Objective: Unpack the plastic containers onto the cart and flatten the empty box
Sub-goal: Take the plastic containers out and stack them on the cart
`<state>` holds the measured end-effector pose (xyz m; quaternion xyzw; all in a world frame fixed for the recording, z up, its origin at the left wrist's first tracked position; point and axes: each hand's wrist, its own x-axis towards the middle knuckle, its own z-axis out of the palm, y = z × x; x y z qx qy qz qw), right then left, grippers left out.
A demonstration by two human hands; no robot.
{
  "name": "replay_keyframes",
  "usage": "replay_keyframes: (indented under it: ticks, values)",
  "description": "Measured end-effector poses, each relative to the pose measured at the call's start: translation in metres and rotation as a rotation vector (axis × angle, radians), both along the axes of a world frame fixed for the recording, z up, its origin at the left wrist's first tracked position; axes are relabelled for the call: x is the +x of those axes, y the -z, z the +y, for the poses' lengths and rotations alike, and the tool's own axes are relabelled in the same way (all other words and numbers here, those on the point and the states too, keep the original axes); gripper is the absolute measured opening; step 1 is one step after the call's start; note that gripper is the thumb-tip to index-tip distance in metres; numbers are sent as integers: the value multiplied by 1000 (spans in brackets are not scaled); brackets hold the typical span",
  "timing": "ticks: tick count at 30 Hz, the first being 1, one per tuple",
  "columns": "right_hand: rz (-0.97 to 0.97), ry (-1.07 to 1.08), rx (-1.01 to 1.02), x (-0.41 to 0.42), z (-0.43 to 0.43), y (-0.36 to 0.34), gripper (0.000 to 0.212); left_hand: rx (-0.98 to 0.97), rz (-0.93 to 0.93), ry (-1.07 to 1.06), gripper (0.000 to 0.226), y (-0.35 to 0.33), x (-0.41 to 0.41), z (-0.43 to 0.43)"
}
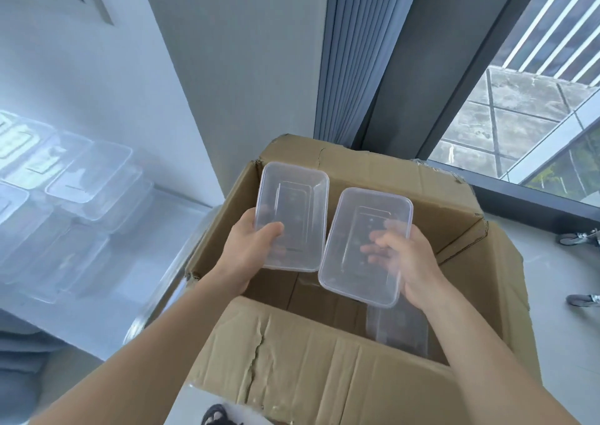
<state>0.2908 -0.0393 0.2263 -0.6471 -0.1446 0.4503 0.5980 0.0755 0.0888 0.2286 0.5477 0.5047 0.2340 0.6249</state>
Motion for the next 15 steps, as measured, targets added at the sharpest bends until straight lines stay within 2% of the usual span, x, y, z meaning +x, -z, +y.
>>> replay_keyframes:
  ticks: [4,8,10,15]
  values:
    - [27,-107,78,-42,15,-16,56,34,-81,-69,17,-14,-47,4]
    - [-28,-192,101,-103,32,-24,32,5,-118,-167,28,-19,-112,13]
    - [-70,-198,78,-142,42,-25,30,-18,-119,-193,38,-20,-151,19]
    - [-98,-173,69,-228,66,-19,24,-18,-110,-278,44,-15,-256,39]
